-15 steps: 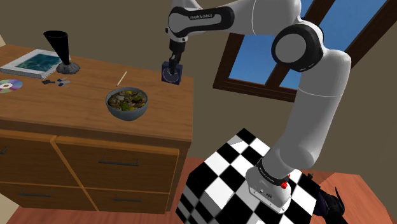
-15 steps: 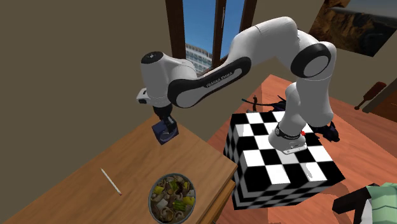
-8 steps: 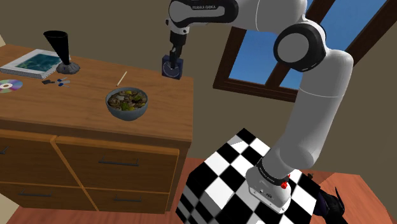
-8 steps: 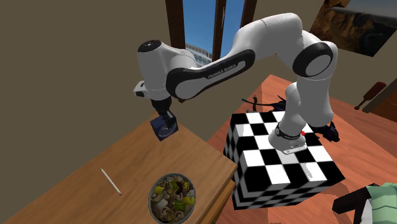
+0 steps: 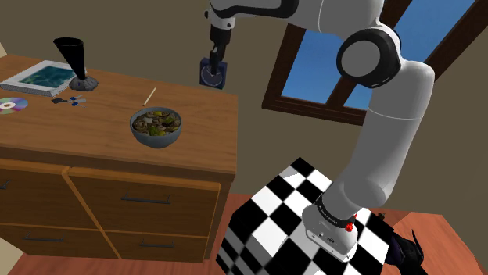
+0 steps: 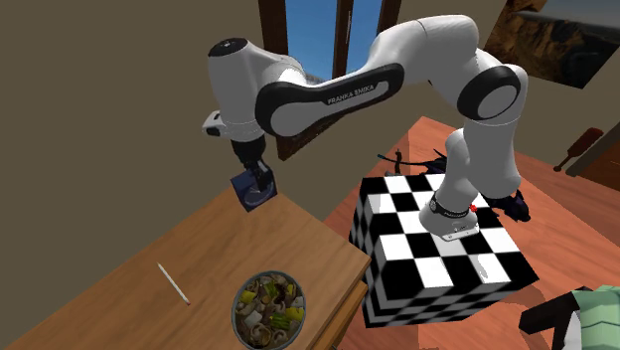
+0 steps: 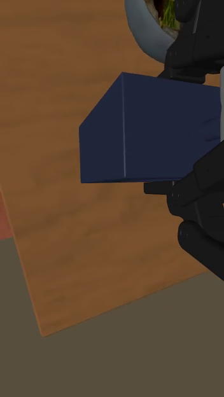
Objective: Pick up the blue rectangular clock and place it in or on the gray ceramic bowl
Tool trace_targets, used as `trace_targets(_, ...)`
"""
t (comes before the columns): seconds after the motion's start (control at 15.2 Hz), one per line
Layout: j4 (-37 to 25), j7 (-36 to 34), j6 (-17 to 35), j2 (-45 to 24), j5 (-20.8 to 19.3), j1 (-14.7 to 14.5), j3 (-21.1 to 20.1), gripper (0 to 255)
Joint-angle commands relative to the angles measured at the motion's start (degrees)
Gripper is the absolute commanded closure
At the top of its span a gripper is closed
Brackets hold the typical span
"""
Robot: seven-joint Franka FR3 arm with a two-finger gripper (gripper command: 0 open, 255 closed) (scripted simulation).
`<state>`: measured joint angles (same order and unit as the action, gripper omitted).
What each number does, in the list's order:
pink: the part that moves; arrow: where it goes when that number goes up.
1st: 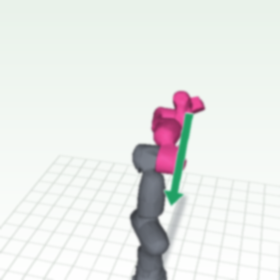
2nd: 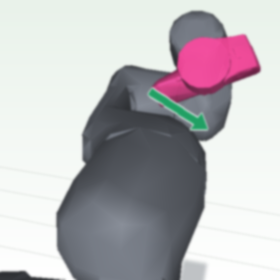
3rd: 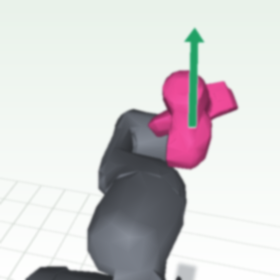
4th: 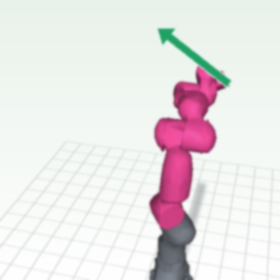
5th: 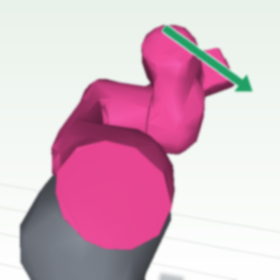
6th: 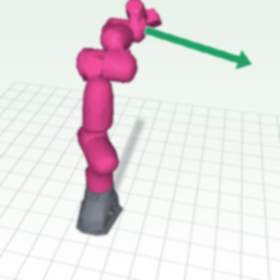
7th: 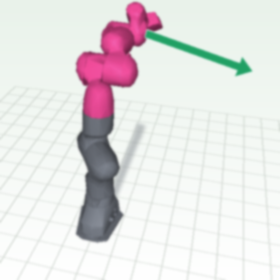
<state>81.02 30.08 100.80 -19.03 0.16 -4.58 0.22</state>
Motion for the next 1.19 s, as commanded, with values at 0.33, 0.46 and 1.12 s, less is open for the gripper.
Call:
trace_targets(0.33,-1.69,-7.31,-1.51,-0.20,-0.88,-4.96,-2.34,255)
trace_targets(0.46,-2.77,-9.73,-2.06,-0.74,-1.19,-6.64,-3.10,255)
trace_targets(1.12,-14.45,-21.47,-7.05,-7.56,-3.14,-15.51,-6.44,255)
